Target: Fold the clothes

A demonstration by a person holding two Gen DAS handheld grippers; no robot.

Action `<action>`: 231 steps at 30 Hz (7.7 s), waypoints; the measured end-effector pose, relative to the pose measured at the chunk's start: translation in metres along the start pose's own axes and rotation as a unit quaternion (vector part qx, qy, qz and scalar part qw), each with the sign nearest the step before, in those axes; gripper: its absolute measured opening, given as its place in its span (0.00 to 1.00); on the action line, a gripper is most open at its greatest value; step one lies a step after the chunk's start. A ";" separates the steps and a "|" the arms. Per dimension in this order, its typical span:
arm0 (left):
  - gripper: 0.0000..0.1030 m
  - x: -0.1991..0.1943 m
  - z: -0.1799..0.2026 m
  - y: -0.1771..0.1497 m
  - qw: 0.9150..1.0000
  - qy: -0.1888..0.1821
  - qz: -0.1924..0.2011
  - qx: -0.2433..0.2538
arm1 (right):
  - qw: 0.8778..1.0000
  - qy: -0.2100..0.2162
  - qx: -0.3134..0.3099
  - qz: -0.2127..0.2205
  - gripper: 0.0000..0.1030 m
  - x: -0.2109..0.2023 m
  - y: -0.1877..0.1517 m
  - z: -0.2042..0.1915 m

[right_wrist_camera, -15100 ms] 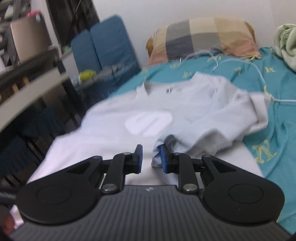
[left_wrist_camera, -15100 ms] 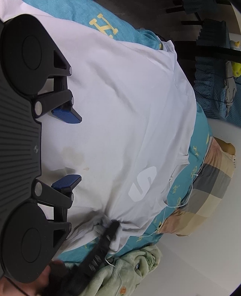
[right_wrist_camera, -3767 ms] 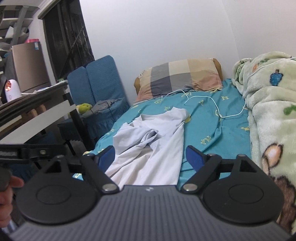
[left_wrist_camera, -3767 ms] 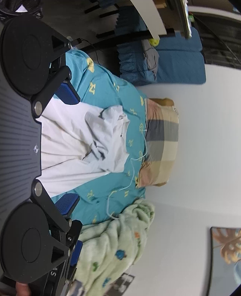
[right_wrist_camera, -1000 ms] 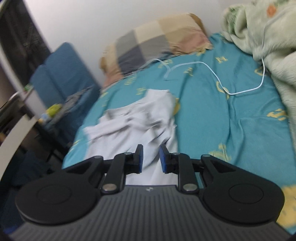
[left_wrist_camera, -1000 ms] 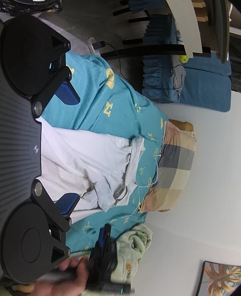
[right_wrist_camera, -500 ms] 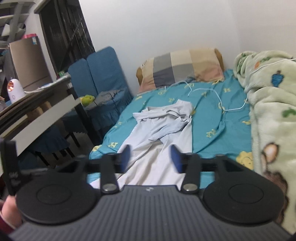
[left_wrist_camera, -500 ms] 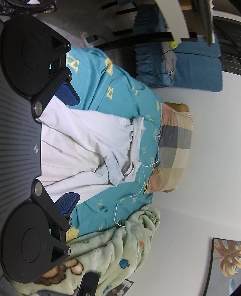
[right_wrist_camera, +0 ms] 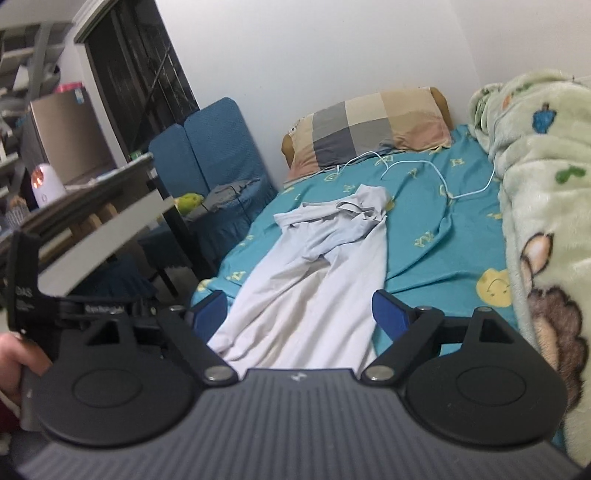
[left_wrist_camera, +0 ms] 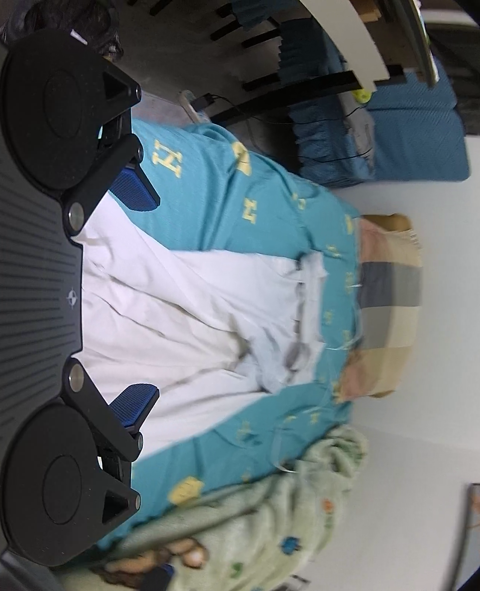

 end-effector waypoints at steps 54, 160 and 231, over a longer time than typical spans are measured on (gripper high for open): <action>0.03 0.015 0.157 -0.077 0.937 -0.209 -0.184 0.210 | 0.963 -0.070 0.227 -0.131 0.84 0.046 -0.030 0.091; 0.04 0.217 -0.049 0.087 0.988 -0.101 -0.028 -0.114 | 0.967 -0.050 0.194 -0.157 0.05 0.251 0.044 0.136; 0.08 0.094 -0.034 -0.025 0.853 -0.195 0.053 -0.481 | 0.847 0.016 0.512 -0.143 0.37 0.129 -0.066 0.079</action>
Point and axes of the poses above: each gripper's, at about its wrist camera, not at the fingertips, and x roughly the way its jaws point, z to its right, y to its top, the point moved 9 cm from there along x, roughly the way its jaws point, and after that the axes turned 14 degrees about x, right-handed, at the moved point
